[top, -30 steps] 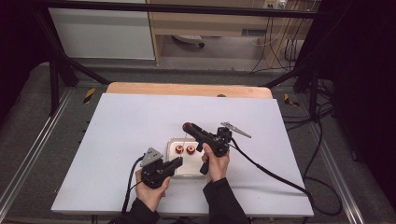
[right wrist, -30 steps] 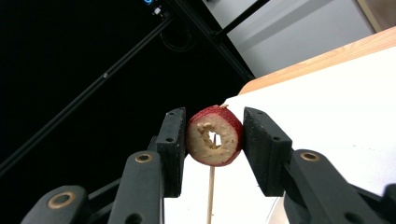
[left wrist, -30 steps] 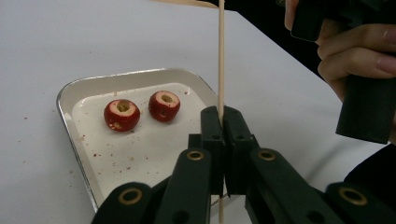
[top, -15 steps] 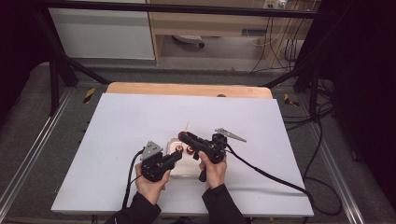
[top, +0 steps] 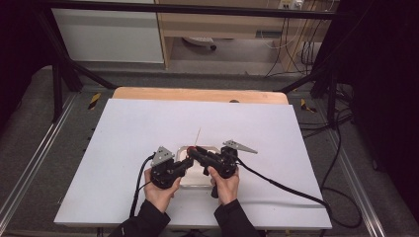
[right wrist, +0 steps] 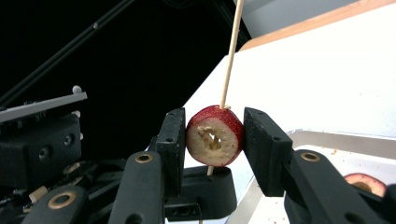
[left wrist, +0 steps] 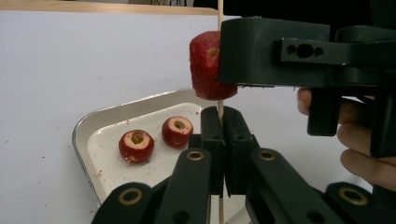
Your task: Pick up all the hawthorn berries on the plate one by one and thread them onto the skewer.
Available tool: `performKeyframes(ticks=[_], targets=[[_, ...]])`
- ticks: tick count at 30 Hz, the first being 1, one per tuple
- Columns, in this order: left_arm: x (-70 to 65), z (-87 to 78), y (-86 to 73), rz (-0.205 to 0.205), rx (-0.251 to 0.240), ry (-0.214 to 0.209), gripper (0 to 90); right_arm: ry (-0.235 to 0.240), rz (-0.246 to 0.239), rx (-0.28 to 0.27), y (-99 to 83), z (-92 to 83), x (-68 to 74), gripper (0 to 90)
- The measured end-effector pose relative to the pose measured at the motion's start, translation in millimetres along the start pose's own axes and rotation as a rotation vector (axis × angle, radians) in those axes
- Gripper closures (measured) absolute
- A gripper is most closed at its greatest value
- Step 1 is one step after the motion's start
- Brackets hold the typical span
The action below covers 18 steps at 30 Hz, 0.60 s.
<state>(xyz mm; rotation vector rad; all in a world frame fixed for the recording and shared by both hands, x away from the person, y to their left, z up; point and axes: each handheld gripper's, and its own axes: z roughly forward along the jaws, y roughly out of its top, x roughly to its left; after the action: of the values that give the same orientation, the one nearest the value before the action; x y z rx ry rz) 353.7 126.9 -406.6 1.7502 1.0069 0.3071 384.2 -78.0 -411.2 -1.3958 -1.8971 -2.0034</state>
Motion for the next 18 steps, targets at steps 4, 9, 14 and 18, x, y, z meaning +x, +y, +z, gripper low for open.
performKeyframes(ticks=[4,9,14,18], targets=[[2.9,-2.5,-2.3,0.055,0.011,0.005,88.3,-0.008,-0.025,0.014,2.4,-3.4,0.3,54.2],[12.2,-8.6,-7.6,0.08,0.042,-0.001,88.2,-0.033,-0.064,0.033,10.0,-18.3,-4.6,42.6],[20.9,-19.4,-14.8,0.126,0.089,0.005,88.1,-0.101,-0.153,0.129,13.6,-30.0,-13.8,24.3],[30.0,-31.1,-20.7,0.153,0.125,0.014,88.1,-0.163,-0.243,0.253,13.2,-34.6,-21.5,13.1]])
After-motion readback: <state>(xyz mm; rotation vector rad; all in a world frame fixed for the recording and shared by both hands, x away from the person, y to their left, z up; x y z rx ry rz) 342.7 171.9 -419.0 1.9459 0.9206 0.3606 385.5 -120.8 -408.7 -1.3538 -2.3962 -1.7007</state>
